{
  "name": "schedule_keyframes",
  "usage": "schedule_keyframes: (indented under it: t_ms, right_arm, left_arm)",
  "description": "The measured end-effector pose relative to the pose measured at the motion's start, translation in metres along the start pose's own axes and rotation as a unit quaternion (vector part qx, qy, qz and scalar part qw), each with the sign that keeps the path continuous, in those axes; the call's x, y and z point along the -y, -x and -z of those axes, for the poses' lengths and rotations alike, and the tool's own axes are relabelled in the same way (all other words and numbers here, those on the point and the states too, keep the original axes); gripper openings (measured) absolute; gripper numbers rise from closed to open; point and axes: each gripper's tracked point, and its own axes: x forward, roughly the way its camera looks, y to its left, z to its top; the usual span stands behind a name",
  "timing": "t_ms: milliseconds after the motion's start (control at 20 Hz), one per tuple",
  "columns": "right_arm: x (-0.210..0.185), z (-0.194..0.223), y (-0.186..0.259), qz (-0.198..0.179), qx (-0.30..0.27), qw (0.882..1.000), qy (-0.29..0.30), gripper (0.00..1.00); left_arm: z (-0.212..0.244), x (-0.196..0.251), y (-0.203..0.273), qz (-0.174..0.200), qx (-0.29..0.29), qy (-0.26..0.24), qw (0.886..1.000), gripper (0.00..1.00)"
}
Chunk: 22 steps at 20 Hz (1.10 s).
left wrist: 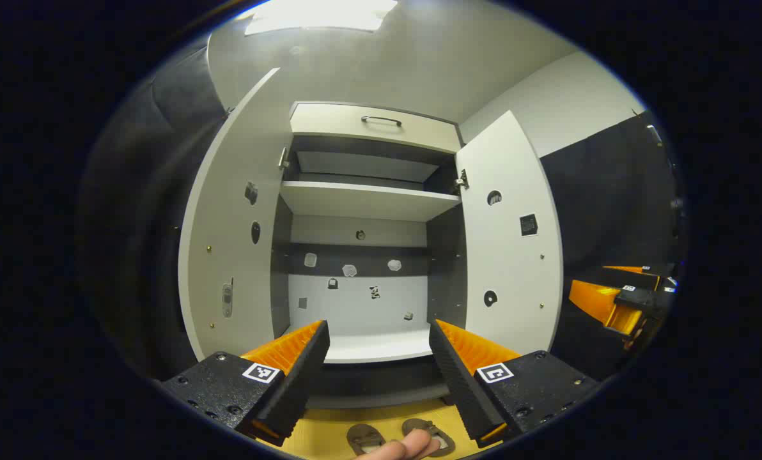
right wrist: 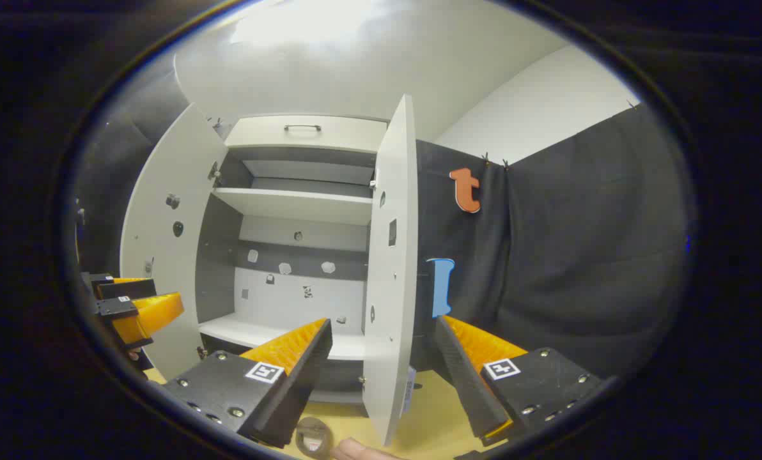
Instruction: Grab one shoe with the right hand and put it into the shoe cabinet, grab the other shoe with the left hand and put it into the shoe cabinet; then close the right door with the right hand and the left door with the left hand.
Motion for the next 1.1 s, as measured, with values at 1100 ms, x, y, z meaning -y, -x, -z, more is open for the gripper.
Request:
schedule_keyframes:
  t_ms: [1100]
  right_arm:
    - [-0.031, 0.012, -0.006, -0.019, 0.03, 0.999, 0.01, 0.98]
  left_arm:
    - [0.018, -0.032, -0.009, -0.041, -0.011, 0.003, 0.999, 0.96]
